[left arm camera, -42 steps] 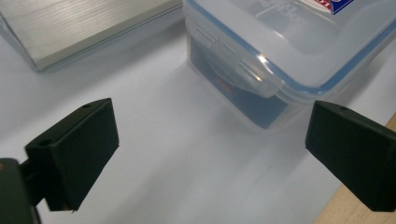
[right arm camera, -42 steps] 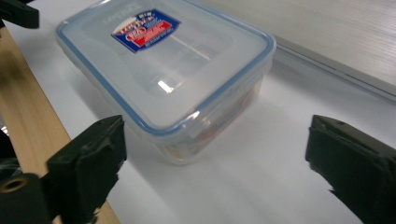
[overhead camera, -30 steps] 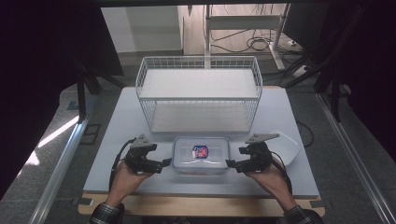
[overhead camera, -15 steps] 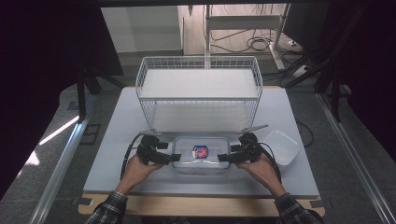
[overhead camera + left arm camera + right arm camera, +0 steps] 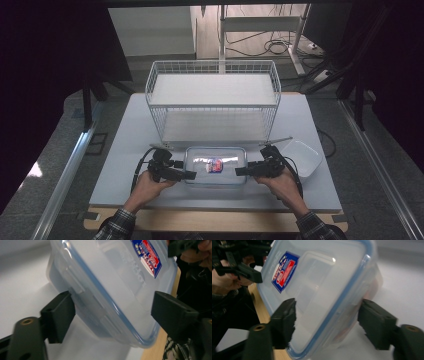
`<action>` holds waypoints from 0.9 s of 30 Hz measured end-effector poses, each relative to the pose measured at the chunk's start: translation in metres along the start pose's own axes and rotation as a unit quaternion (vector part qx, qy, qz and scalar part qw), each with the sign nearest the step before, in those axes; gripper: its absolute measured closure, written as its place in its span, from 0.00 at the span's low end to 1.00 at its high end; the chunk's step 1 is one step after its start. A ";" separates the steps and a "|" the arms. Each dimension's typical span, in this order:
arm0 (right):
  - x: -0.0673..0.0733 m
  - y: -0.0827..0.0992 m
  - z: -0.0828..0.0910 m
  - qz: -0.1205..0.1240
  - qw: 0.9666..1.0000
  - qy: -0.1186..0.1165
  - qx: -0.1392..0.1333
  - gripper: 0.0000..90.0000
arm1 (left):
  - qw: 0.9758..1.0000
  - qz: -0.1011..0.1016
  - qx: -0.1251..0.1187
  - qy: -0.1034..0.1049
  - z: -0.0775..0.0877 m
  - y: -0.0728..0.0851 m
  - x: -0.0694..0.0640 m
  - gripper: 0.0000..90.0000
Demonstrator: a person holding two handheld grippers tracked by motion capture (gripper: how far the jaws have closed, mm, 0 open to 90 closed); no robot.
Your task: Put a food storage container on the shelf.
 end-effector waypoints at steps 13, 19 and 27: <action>0.021 0.026 0.021 0.011 0.999 0.003 -0.041 0.59 | 0.998 0.025 -0.055 -0.005 0.017 0.023 -0.020 0.53; 0.026 0.028 0.021 0.011 0.998 0.020 -0.054 0.58 | 0.997 0.044 -0.067 -0.013 0.018 0.021 -0.021 0.53; 0.028 0.027 0.018 0.022 0.997 0.021 -0.068 0.58 | 0.995 0.045 -0.086 -0.023 0.027 0.015 -0.021 0.55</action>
Point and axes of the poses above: each handheld gripper's, and its own axes: z roughly backward along the jaws, y roughly out of its underside, x roughly to its left, the point moved 1 cm from there along -z, roughly forward along the jaws
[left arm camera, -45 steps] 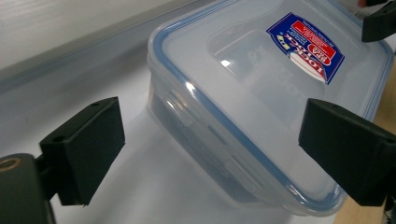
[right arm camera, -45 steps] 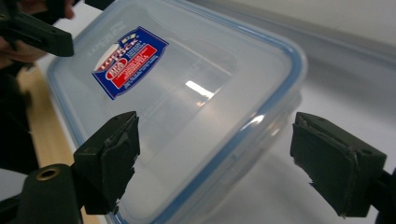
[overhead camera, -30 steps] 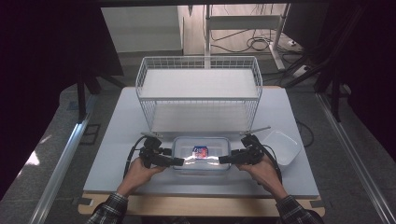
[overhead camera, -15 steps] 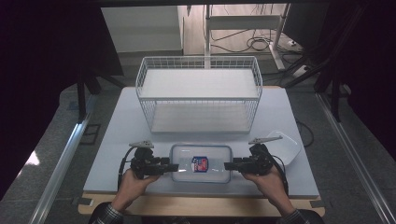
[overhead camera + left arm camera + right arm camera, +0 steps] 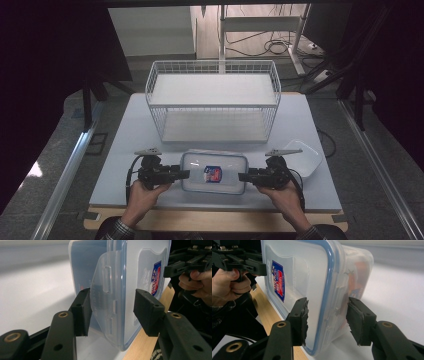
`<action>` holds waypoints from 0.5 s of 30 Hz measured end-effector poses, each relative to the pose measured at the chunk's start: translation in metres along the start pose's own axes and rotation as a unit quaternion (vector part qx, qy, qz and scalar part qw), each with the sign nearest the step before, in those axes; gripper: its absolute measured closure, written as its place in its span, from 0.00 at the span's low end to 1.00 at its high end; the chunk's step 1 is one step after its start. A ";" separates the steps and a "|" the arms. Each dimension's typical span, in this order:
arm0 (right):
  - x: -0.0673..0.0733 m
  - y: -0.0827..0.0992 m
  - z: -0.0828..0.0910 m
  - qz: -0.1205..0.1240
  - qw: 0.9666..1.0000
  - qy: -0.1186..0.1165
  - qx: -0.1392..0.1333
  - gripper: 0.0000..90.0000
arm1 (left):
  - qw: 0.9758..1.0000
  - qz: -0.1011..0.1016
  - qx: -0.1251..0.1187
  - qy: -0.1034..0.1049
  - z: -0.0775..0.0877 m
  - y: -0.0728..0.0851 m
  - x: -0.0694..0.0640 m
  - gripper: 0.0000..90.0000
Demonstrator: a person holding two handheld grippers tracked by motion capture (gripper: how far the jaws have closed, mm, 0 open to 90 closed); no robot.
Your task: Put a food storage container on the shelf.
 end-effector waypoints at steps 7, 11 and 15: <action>0.008 -0.017 0.010 0.026 0.999 0.000 -0.025 0.59 | 1.000 -0.022 -0.021 -0.009 0.011 -0.017 -0.011 0.55; 0.011 -0.027 0.017 0.036 0.999 -0.001 -0.037 0.58 | 0.999 -0.033 -0.030 -0.014 0.017 -0.029 -0.018 0.55; 0.015 -0.044 0.025 0.048 0.997 -0.002 -0.053 0.58 | 0.998 -0.046 -0.041 -0.020 0.025 -0.047 -0.026 0.55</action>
Point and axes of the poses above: each handheld gripper's, and its own axes: z roughly backward along the jaws, y roughly out of its underside, x roughly to its left, the point moved 1 cm from there along -z, roughly forward along the jaws
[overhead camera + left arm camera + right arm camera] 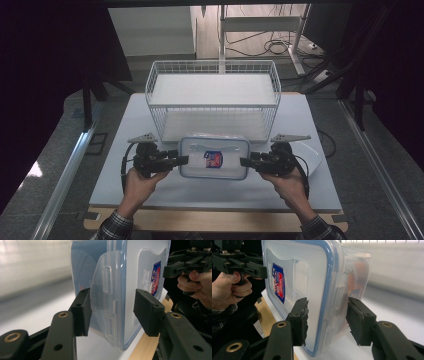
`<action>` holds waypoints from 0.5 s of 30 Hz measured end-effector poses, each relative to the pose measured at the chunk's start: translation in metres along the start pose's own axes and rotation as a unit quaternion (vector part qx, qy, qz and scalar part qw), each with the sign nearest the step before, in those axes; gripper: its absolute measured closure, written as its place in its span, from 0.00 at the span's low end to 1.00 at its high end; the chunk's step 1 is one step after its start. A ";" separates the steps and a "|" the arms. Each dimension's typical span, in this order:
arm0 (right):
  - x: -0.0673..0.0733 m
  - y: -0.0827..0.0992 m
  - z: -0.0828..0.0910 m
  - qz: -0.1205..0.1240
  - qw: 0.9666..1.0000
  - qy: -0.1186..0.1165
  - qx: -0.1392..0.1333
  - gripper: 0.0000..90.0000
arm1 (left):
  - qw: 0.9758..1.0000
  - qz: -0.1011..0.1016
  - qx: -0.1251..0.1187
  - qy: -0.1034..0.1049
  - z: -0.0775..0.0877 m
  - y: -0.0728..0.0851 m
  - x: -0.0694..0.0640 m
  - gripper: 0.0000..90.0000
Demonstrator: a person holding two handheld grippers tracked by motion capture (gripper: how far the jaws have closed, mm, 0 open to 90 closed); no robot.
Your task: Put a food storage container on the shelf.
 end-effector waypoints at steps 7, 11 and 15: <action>0.002 -0.031 0.010 0.011 1.000 -0.004 -0.022 0.58 | 1.000 -0.016 -0.017 -0.011 0.010 -0.032 -0.008 0.55; 0.005 -0.049 0.013 0.021 0.999 -0.001 -0.031 0.58 | 0.999 -0.020 -0.028 -0.012 0.016 -0.047 -0.009 0.55; 0.006 -0.072 0.016 0.028 0.999 -0.003 -0.044 0.58 | 0.999 -0.025 -0.039 -0.017 0.022 -0.063 -0.010 0.55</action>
Point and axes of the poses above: each handheld gripper's, and its own axes: z roughly backward along the jaws, y roughly out of its underside, x roughly to its left, the point moved 1 cm from there along -z, roughly forward along the jaws
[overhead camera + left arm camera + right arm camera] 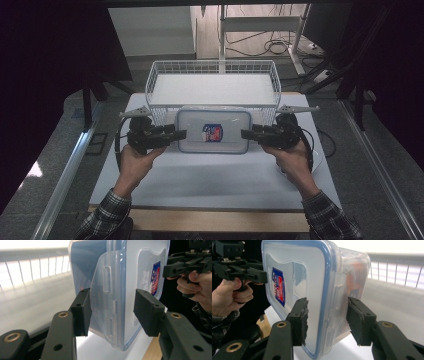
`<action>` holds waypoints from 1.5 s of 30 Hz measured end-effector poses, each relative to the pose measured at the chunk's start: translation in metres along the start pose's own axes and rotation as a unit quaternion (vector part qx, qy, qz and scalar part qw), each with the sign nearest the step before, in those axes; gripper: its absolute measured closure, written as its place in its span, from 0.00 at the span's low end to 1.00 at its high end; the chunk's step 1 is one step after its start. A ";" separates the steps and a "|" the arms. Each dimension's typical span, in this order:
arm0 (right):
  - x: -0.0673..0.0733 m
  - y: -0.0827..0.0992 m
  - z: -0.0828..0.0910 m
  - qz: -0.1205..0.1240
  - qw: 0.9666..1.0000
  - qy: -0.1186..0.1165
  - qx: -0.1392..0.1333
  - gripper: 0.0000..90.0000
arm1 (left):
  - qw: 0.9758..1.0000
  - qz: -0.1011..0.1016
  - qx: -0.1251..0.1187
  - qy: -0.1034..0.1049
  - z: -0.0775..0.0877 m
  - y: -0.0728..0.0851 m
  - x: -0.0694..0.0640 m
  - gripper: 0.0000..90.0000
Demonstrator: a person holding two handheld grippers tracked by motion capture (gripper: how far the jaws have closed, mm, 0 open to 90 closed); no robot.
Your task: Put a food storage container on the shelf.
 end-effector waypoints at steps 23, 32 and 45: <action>-0.008 -0.095 -0.007 0.014 0.999 0.016 -0.033 0.58 | 0.999 -0.003 -0.033 0.001 0.005 -0.083 0.027 0.55; -0.026 -0.110 -0.019 -0.006 0.999 0.025 -0.034 0.57 | 0.999 0.015 -0.032 0.005 -0.009 -0.095 0.047 0.55; -0.045 -0.111 -0.032 -0.029 0.999 0.028 -0.033 0.56 | 0.999 0.030 -0.036 0.002 -0.024 -0.099 0.063 0.53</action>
Point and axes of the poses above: each handheld gripper's, and its own axes: z roughly backward along the jaws, y roughly out of its underside, x roughly to its left, the point moved 1 cm from there along -z, roughly forward along the jaws
